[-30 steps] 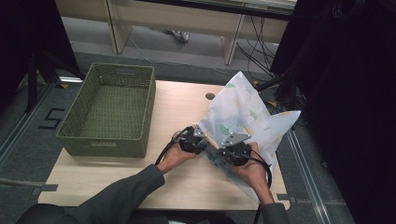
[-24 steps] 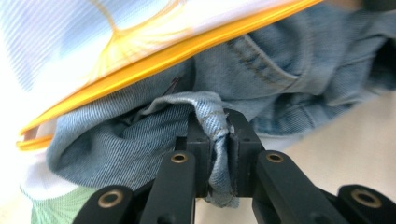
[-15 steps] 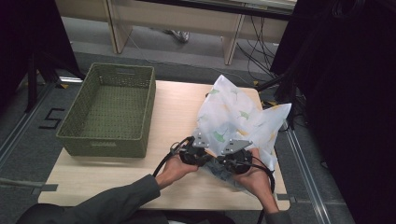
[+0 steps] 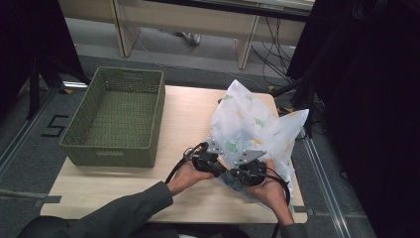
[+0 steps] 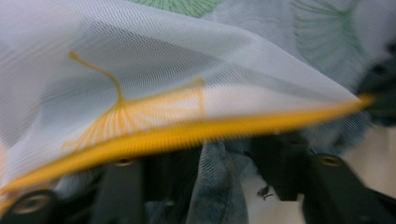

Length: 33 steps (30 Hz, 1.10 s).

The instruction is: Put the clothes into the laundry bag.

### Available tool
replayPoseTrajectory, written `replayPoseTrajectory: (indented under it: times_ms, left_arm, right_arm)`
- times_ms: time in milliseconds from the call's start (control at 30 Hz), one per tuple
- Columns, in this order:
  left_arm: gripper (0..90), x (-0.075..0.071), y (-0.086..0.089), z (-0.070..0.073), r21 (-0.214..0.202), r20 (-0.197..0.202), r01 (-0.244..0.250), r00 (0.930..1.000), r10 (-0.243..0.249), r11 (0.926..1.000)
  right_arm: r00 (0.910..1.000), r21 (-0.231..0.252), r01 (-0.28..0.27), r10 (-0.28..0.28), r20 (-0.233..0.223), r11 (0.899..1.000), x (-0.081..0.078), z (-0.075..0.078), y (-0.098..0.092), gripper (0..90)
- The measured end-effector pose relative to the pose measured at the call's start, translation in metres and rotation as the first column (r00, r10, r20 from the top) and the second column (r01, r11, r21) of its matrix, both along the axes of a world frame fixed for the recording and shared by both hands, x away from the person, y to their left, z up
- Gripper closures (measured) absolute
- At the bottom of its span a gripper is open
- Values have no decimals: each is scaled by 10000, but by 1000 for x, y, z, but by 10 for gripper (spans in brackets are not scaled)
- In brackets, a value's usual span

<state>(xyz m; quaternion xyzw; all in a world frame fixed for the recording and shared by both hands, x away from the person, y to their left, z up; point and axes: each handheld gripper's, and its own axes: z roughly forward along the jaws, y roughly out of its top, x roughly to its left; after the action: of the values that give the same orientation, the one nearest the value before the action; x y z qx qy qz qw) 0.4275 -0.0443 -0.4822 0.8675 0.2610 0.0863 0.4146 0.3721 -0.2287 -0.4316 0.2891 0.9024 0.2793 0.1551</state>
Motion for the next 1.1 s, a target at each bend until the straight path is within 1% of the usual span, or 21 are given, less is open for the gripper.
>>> replayPoseTrajectory:
  times_ms: [100,167,233,267,333,367,467,533,600,667,700,733,800,833,867,900,933,1000,1033,1067,1100]
  left_arm:
    - [348,-8,16,10,479,427,-303,9987,283,9984]
    - [289,-10,27,12,710,503,-692,9966,657,9951]
    - [246,-8,37,9,748,301,-1174,9929,1154,9903]
    - [222,-6,40,5,826,164,-1327,9911,1318,9877]
    - [241,1,42,-4,764,-142,-1497,9884,1512,9858]
    - [249,5,40,-10,662,-222,-1381,9899,1398,9882]
    - [321,11,32,-19,441,-427,-1113,9927,1132,9928]
    - [526,17,26,-24,209,-192,-698,9973,702,9973]
    - [678,16,21,-23,-181,-189,-634,9978,631,9978]
    - [734,10,15,-15,-721,130,-552,9983,562,9959]
    - [759,5,9,-4,-1421,284,-556,9978,602,9883]
    - [765,5,9,-4,-1421,284,-556,9978,602,9883]
    - [770,6,1,5,-1623,765,-451,9954,582,9857]
    - [774,9,-4,5,-1591,853,-433,9947,574,9863]
    - [774,13,-8,1,-1346,868,-380,9950,500,9902]
    - [769,16,-11,-5,-839,1052,-411,9932,498,9956]
    - [769,18,-14,-13,-667,1185,-648,9903,724,9957]
    - [737,21,-15,-22,-794,851,-586,9942,653,9951]
    - [719,20,-13,-22,-742,758,-560,9952,617,9957]
    - [684,19,-11,-21,-518,774,-304,9964,343,9982]
    - [588,16,-4,-16,-279,813,-280,9962,302,9992]
  right_arm:
    - [9999,58,25,-26,123,10000,0,3,-1,900]
    - [9998,43,-92,91,167,9999,0,3,-1,899]
    - [10000,8,-23,23,-74,10000,-1,3,0,899]
    - [9999,31,-94,94,76,10000,0,2,0,899]
    - [10000,40,0,0,38,10000,-1,2,1,899]
    - [10000,37,-48,48,62,10000,0,2,1,899]
    - [9994,12,-285,284,211,9996,1,3,0,900]
    - [9988,31,-406,405,287,9992,2,3,0,900]
    - [9989,64,-383,381,281,9992,1,4,1,900]
    - [9984,126,-471,466,331,9988,1,5,1,900]
    - [9984,124,-540,537,190,9985,1,8,1,900]
    - [9984,124,-540,537,190,9985,1,8,1,900]
    - [9979,238,-596,589,280,9979,0,7,2,900]
    - [9984,217,-538,533,211,9983,-1,7,1,900]
    - [9984,217,-538,533,211,9983,-1,7,1,900]
    - [9983,171,-572,569,146,9982,0,4,1,900]
    - [9983,171,-572,569,146,9982,0,4,1,900]
    - [9982,68,-605,605,41,9981,1,0,0,900]
    - [9988,-43,-434,433,-211,9990,0,1,0,900]
    - [9990,-8,-419,418,-161,9991,0,-2,0,900]
    - [9990,61,-204,206,-390,9998,-1,-4,-1,900]
